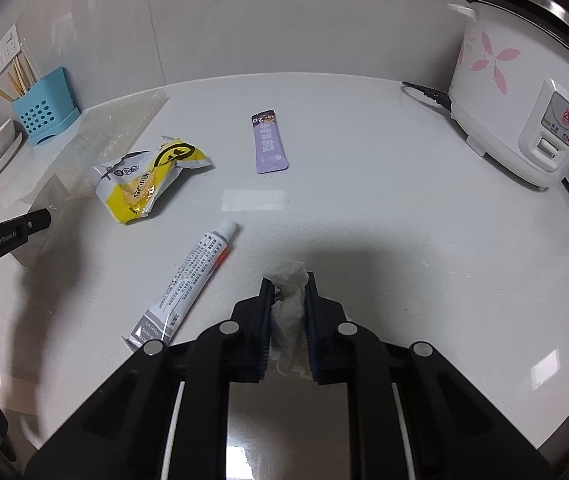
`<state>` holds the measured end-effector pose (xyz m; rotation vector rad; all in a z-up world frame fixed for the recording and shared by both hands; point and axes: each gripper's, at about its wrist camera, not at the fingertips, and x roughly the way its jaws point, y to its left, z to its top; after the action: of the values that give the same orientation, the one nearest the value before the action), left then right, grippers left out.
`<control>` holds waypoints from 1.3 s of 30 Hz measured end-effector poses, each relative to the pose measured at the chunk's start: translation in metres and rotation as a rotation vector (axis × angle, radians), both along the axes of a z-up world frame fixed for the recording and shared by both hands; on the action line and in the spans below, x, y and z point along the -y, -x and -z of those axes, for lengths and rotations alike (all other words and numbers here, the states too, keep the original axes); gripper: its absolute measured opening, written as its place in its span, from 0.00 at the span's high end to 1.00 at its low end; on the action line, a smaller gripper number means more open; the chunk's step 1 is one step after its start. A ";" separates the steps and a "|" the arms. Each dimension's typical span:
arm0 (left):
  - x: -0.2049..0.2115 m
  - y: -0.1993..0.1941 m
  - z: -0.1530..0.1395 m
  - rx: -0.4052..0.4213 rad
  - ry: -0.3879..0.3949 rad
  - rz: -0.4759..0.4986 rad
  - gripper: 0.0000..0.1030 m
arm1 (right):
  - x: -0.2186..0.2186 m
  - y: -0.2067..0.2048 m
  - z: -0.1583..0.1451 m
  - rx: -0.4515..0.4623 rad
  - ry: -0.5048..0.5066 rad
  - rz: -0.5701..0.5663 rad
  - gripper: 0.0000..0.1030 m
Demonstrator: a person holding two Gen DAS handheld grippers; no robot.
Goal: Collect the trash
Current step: 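Close the right tool on the tissue while the left tool pinches the plastic bag, then carry the tissue and plastic bag down over the wastebasket with both tools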
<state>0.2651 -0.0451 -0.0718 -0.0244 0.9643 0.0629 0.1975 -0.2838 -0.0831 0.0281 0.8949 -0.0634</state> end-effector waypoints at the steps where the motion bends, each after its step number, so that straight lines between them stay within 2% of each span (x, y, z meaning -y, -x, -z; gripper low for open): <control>1: 0.000 0.002 -0.001 0.001 0.002 0.003 0.93 | 0.000 0.002 -0.002 0.004 0.000 0.000 0.87; 10: -0.008 0.028 -0.021 0.038 0.014 0.010 0.94 | -0.005 0.022 -0.022 0.044 0.003 0.001 0.87; 22: -0.021 0.085 -0.060 0.113 0.037 0.026 0.95 | -0.021 0.065 -0.049 0.102 0.004 -0.017 0.87; 31: -0.017 0.155 -0.074 0.191 0.078 0.072 0.95 | -0.035 0.113 -0.062 0.163 0.001 -0.035 0.87; 39: -0.007 0.233 -0.066 0.260 0.092 0.123 0.95 | -0.048 0.176 -0.058 0.249 0.000 -0.069 0.87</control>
<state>0.0323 -0.0379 -0.0061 -0.0565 0.7067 -0.0960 0.0215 -0.2356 -0.0251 0.0050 0.6465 0.0043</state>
